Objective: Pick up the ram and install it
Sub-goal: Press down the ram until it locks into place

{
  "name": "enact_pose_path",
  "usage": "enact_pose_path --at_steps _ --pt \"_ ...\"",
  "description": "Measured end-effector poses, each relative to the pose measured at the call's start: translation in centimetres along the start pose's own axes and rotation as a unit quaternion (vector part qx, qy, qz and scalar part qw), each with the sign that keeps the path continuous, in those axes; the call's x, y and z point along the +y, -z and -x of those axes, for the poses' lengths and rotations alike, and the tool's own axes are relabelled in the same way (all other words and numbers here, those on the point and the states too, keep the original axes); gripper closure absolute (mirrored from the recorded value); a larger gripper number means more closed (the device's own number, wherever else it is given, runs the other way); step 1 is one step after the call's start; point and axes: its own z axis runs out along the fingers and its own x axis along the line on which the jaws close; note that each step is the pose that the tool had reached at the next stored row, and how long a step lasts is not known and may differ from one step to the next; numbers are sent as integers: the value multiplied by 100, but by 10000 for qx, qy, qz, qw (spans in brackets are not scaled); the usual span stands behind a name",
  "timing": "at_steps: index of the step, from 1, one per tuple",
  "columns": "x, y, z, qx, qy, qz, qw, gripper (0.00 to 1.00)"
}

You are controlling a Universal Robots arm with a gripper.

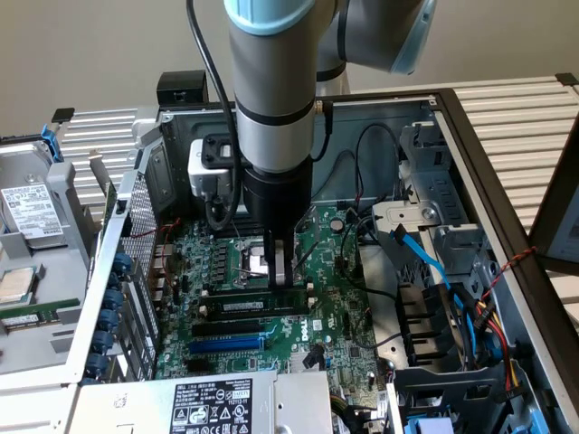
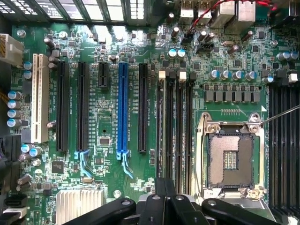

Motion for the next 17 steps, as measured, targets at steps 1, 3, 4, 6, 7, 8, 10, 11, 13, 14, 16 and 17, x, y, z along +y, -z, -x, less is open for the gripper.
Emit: enact_pose_path --at_steps 1,3,4,6,7,8,10,11,13,14,16,17 --pt "-3 -7 -1 8 0 1 10000 89" --pt "-3 -21 -2 20 0 3 10000 89" --pt "-4 -28 -2 22 0 1 10000 89" --pt "-4 -43 -3 36 0 1 10000 89" --pt "-4 -46 -3 41 -1 1 10000 89" --pt "-1 -47 -3 41 0 -1 10000 89" --pt "32 6 2 30 -2 -4 10000 89" --pt "49 56 3 37 -1 -1 10000 89" --pt "100 136 6 38 1 -1 10000 89" --pt "143 144 7 39 2 0 10000 89" --pt "230 141 12 40 1 0 10000 89" --pt "277 129 21 38 2 0 10000 89"
